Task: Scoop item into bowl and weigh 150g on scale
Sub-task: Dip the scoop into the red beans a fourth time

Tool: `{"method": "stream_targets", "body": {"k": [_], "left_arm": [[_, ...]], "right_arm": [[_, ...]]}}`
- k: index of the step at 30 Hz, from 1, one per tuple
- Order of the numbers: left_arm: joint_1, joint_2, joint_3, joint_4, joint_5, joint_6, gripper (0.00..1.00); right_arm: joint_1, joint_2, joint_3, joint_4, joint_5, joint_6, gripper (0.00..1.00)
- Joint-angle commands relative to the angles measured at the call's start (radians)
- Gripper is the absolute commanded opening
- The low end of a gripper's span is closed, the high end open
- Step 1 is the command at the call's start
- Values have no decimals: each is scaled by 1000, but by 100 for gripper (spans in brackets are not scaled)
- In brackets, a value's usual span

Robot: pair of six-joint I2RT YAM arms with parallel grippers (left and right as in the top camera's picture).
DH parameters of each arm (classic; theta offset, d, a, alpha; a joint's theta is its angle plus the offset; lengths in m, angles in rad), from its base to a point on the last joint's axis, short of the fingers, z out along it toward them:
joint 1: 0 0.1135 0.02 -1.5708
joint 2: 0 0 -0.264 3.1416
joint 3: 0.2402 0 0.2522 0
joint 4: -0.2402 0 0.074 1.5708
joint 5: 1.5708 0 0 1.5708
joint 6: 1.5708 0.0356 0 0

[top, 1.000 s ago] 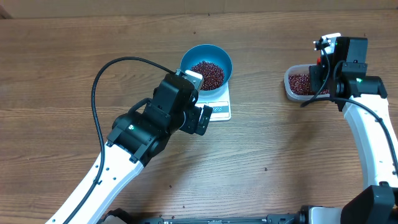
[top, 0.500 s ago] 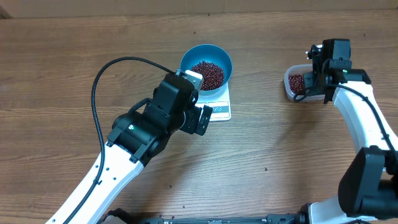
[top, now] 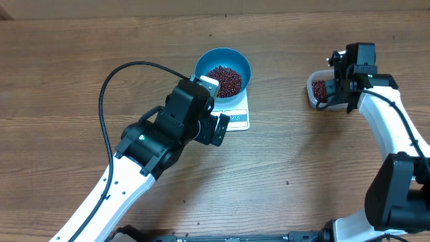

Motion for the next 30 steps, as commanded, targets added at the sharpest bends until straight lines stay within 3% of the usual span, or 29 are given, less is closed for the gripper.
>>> {"method": "stream_targets", "body": {"k": [1,19,30], "left_arm": [[2,5,2,4,8,3,100],[2,5,2,3,8,3,100],[2,5,2,3,8,3,100]], "right_arm": [[-3,10,0,-3,-88,-3,4],[-3,10,0,-6,-377,-3,4],[-3,10,0,-4,-387,-3,4]]}}
